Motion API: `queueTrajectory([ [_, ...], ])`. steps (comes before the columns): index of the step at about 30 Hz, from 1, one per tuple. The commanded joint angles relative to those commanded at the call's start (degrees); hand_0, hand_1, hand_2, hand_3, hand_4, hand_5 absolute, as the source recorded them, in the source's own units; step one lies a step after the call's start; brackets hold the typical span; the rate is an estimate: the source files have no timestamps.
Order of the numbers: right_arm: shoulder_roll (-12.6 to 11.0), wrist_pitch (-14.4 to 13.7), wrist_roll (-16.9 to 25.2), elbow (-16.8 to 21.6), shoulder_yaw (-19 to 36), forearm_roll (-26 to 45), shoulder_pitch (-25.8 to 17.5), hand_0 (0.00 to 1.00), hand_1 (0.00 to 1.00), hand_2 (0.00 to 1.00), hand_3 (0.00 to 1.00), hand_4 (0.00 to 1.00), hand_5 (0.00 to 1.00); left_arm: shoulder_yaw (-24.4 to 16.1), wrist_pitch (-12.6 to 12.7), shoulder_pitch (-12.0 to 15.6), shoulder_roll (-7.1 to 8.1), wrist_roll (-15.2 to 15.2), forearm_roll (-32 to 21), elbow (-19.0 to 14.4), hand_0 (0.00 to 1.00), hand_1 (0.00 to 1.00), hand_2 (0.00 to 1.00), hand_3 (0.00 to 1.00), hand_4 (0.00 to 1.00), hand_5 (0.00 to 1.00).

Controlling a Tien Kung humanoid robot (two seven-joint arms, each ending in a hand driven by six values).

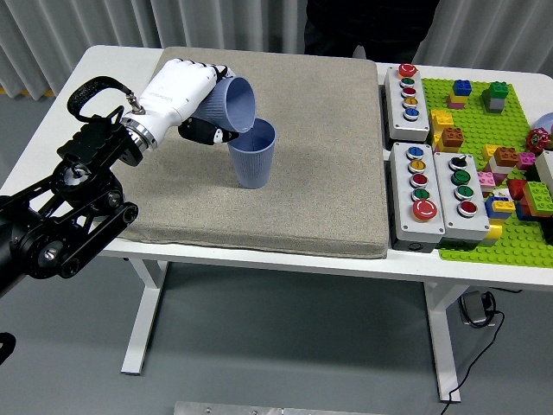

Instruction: Pick cup pour cup place

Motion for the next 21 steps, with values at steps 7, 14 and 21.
queueTrajectory([
  [7,0.0,0.0,0.0,0.0,-0.1,0.2,0.3,0.703,0.683,0.610,0.602,0.033,0.385,1.2,0.2,-1.0,0.45,0.3,1.4,0.3,0.482,0.490,0.507,0.524,0.787,0.134],
  [14,-0.1,-0.1,0.0,0.0,-0.3,0.5,0.5,0.703,0.683,0.610,0.602,0.033,0.386,3.6,0.4,-2.7,1.40,0.6,3.3,0.2,0.482,0.490,0.506,0.522,0.785,0.138],
  [21,-0.1,-0.1,0.0,0.0,-0.3,0.7,0.5,0.703,0.683,0.610,0.602,0.033,0.388,5.1,0.3,-3.7,2.00,0.6,3.8,0.2,0.481,0.489,0.506,0.521,0.785,0.140],
])
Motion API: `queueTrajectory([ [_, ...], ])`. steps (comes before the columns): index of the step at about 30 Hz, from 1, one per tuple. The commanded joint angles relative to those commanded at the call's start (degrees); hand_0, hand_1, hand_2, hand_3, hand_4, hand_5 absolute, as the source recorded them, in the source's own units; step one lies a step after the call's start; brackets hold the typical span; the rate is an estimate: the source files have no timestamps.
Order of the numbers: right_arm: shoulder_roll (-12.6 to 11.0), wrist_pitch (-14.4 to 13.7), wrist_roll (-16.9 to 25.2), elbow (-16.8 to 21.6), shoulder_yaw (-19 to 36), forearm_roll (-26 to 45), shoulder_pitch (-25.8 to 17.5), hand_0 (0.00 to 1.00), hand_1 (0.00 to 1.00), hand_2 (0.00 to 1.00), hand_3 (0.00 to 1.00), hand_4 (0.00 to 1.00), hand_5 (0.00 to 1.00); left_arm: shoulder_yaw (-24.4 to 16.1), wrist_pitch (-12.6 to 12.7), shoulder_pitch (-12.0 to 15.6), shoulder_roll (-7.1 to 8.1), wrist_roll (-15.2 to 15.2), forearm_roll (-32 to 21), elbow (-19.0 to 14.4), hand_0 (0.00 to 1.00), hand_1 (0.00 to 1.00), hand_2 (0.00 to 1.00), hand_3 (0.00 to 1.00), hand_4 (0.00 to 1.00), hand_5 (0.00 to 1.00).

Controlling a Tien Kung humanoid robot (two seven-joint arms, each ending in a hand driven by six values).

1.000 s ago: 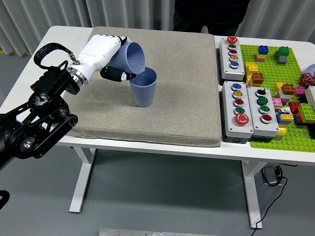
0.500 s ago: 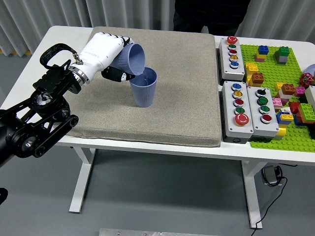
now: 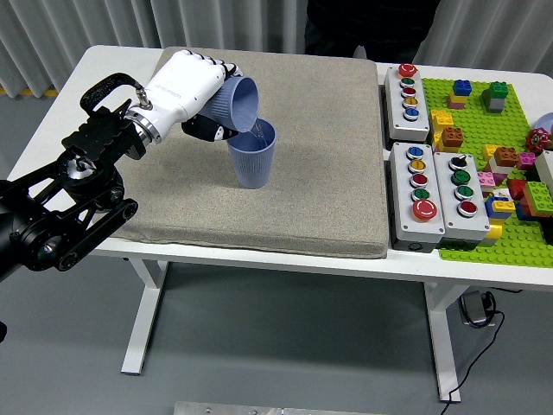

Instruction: Pick cup pour cup place

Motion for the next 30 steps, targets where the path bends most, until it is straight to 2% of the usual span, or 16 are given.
queueTrajectory([
  [14,0.0,-0.1,0.0,0.0,-0.2,0.5,0.3,0.703,0.684,0.610,0.602,0.034,0.386,2.7,-0.3,-1.7,1.39,0.4,0.5,0.4,0.480,0.489,0.506,0.521,0.785,0.144],
  [30,0.0,-0.2,0.0,0.0,-0.3,0.6,0.1,0.703,0.683,0.611,0.601,0.033,0.387,5.4,-0.4,-4.3,1.95,0.9,2.0,0.3,0.480,0.490,0.505,0.520,0.783,0.149],
])
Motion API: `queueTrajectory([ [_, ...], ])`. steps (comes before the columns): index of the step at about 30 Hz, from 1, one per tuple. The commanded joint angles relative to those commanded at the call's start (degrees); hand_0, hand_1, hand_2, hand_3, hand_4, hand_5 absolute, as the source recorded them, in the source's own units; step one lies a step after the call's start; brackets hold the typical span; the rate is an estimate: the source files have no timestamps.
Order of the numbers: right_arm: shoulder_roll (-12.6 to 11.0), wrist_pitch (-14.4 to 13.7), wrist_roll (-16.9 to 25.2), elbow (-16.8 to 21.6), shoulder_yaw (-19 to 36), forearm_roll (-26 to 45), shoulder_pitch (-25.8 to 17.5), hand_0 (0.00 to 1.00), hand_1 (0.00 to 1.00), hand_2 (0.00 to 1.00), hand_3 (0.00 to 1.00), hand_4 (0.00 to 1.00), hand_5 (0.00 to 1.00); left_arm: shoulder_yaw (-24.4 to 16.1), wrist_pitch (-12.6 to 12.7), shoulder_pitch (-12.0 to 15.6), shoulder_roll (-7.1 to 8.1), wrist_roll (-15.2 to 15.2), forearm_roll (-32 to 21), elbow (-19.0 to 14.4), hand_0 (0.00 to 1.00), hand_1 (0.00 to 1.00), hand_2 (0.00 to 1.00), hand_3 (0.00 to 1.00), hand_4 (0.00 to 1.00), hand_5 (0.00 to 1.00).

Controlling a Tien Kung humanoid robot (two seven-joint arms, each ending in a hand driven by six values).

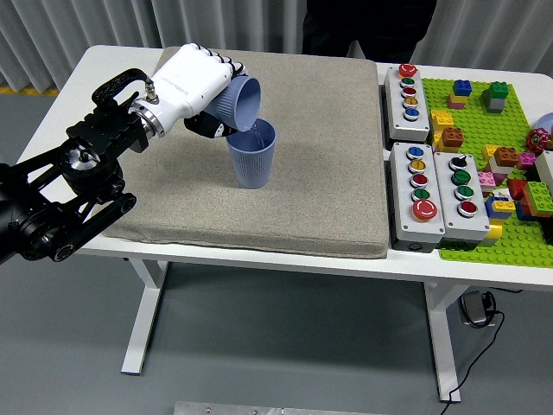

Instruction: Pick cup pour cup place

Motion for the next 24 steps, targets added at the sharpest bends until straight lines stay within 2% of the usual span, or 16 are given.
queueTrajectory([
  [10,0.1,0.0,-0.1,0.0,-0.1,0.1,-0.3,0.703,0.683,0.611,0.600,0.033,0.388,2.8,-0.1,-1.7,0.86,0.6,0.0,0.0,0.481,0.490,0.506,0.520,0.780,0.145],
  [16,0.0,0.0,-0.1,0.0,-0.7,0.6,-0.6,0.703,0.682,0.611,0.600,0.033,0.387,3.4,0.0,-2.1,0.61,0.7,0.0,0.3,0.483,0.490,0.506,0.519,0.781,0.146],
  [24,0.0,0.0,-0.1,0.0,-0.8,0.8,-0.4,0.703,0.683,0.611,0.600,0.032,0.385,5.8,-0.3,-3.3,1.00,1.1,0.0,0.3,0.483,0.491,0.506,0.519,0.780,0.146],
])
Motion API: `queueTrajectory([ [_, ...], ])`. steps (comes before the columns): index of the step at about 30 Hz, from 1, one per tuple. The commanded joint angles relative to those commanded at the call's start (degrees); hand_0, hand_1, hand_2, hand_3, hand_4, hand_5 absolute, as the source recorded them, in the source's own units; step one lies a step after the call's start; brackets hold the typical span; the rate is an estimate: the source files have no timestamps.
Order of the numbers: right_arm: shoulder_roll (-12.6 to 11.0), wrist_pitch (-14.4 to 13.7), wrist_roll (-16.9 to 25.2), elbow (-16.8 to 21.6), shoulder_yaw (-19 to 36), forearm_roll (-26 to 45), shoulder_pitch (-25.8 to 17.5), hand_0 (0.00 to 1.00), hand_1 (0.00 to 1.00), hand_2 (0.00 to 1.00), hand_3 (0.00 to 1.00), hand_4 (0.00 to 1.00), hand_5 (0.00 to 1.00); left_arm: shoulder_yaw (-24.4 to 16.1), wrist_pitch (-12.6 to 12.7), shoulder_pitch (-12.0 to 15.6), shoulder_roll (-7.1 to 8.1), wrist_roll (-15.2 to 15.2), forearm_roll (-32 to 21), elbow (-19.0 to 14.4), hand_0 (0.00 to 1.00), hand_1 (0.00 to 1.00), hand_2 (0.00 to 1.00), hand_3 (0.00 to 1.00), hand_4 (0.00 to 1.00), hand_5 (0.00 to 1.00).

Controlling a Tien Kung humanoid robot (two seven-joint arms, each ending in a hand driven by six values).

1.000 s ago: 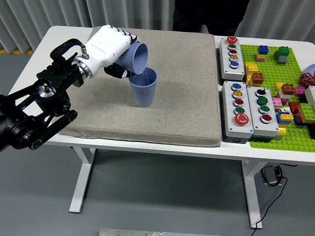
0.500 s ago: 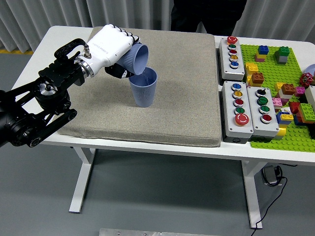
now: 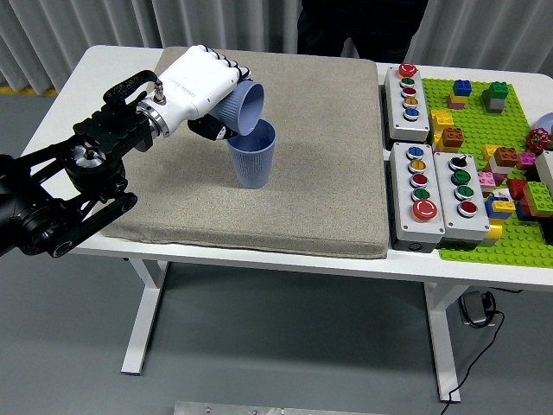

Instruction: Pick cup pour cup place

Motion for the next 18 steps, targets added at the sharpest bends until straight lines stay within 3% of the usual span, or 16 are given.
queueTrajectory([
  [14,0.0,-0.1,0.0,0.0,0.1,0.2,0.3,0.703,0.683,0.611,0.600,0.029,0.384,-0.9,0.0,-0.1,0.39,0.6,0.0,-0.6,0.483,0.489,0.506,0.520,0.777,0.145],
  [18,0.0,-0.1,0.0,0.0,0.4,-0.1,0.3,0.702,0.683,0.611,0.600,0.026,0.384,-2.8,1.3,1.4,0.39,0.5,-7.0,-0.6,0.482,0.488,0.506,0.519,0.776,0.146],
])
